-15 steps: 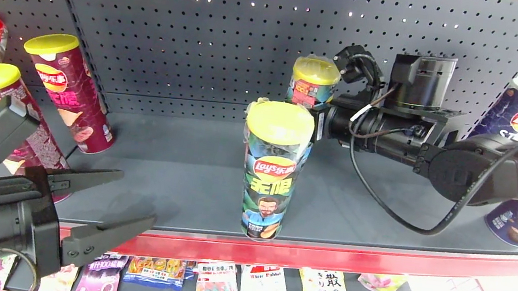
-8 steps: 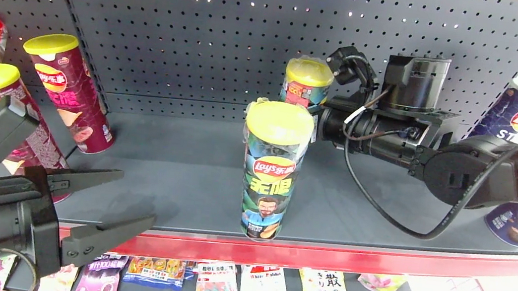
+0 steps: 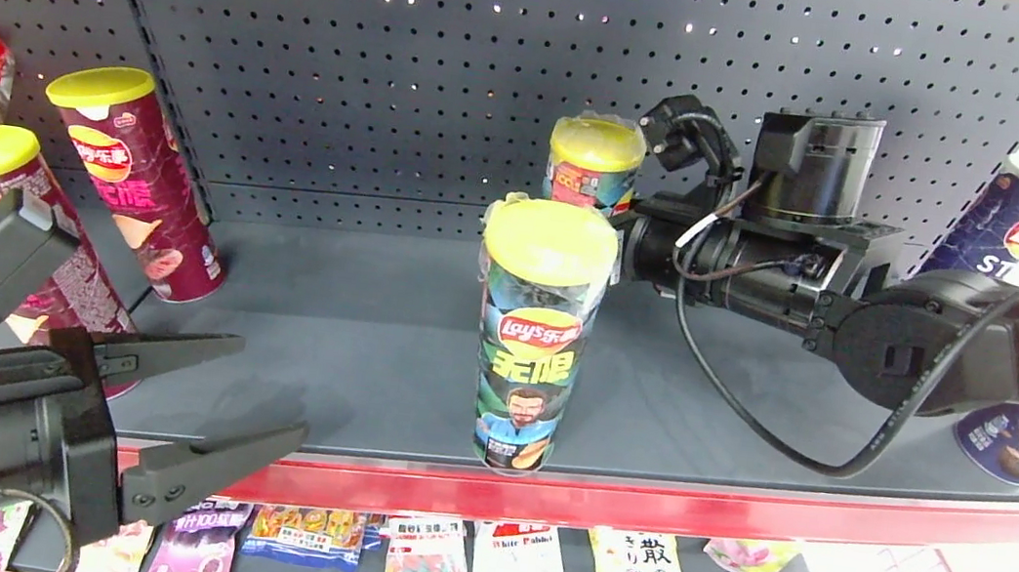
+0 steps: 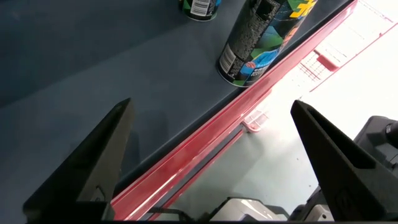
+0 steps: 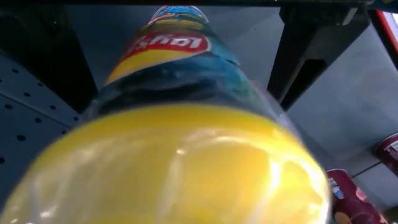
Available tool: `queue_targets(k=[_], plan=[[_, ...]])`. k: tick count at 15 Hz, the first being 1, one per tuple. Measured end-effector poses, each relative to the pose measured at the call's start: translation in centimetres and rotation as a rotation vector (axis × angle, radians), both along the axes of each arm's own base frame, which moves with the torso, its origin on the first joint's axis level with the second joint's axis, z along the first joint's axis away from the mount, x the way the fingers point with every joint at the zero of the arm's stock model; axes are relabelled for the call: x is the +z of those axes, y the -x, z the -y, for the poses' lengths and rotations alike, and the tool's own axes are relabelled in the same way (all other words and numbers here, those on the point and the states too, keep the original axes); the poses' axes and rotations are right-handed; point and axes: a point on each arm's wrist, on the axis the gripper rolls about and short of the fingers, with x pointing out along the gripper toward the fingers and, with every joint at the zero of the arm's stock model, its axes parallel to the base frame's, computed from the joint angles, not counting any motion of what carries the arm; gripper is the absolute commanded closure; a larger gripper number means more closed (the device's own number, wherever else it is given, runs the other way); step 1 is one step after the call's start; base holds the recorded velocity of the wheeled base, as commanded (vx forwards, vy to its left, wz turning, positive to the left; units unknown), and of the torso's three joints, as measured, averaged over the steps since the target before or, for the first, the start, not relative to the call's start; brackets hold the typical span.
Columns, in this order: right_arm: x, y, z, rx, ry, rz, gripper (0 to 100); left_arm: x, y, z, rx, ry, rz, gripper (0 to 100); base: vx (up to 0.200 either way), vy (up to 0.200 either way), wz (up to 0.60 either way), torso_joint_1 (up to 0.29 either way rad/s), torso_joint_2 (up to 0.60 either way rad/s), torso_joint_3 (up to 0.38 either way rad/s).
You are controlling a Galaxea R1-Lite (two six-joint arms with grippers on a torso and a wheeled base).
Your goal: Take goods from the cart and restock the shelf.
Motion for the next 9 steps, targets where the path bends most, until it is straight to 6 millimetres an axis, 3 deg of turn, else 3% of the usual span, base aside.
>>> queue_targets(k=[4, 9], plan=[[0.3, 1.4, 0.7, 0.005, 0.003, -0.007, 0, -0.1, -0.2, 0.1, 0.000, -0.003, -0.004, 0, 0.000, 0.000, 0.00, 0.000, 0.00, 0.000], [0.9, 4.9, 3.7, -0.020, -0.003, -0.033, 0, -0.3, -0.8, 0.3, -0.003, -0.025, -0.014, 0, 0.000, 0.000, 0.00, 0.000, 0.00, 0.000]])
